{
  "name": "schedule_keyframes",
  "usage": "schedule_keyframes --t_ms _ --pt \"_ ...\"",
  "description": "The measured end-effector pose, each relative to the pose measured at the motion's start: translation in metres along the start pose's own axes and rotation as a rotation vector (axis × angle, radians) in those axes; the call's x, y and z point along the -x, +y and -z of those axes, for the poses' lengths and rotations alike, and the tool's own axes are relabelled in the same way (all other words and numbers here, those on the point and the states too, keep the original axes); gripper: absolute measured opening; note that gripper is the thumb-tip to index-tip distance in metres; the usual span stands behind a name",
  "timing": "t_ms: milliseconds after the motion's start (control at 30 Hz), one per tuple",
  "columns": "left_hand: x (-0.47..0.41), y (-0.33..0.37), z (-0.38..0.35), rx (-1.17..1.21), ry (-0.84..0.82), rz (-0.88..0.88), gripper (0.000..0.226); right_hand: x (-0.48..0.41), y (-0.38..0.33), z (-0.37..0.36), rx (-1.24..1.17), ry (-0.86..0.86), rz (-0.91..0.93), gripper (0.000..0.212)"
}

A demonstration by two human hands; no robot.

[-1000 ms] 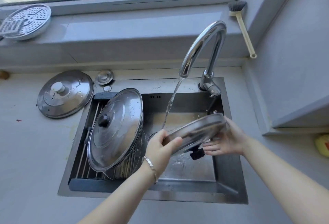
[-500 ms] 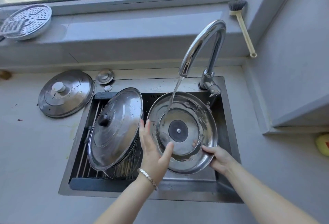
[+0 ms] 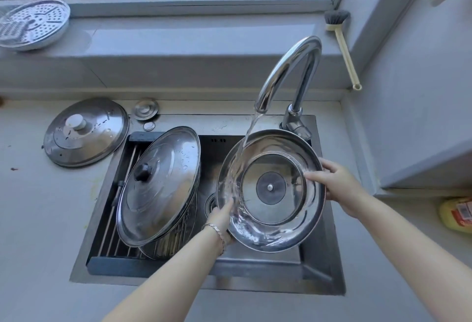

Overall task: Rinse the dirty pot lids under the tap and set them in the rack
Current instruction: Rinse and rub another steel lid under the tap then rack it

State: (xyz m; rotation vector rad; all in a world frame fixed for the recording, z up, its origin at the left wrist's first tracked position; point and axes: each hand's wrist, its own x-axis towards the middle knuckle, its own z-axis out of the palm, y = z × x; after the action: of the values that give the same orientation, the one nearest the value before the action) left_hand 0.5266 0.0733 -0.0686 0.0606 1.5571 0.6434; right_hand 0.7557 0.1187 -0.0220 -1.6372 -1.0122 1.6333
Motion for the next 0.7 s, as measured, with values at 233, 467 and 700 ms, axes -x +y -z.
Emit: schedule_keyframes --t_ms 233,467,700 --pt "0.002 0.001 0.019 -0.263 0.245 -0.328 0.013 -0.022 0.021 0.007 0.438 0.088 -0.143 0.036" --pt "0.017 0.011 0.023 -0.370 0.329 -0.407 0.019 -0.074 -0.010 -0.029 0.004 0.238 0.018 0.031" --pt "0.021 0.013 0.023 -0.299 0.303 -0.379 0.010 -0.084 -0.033 -0.058 -0.387 0.252 -0.024 0.029"
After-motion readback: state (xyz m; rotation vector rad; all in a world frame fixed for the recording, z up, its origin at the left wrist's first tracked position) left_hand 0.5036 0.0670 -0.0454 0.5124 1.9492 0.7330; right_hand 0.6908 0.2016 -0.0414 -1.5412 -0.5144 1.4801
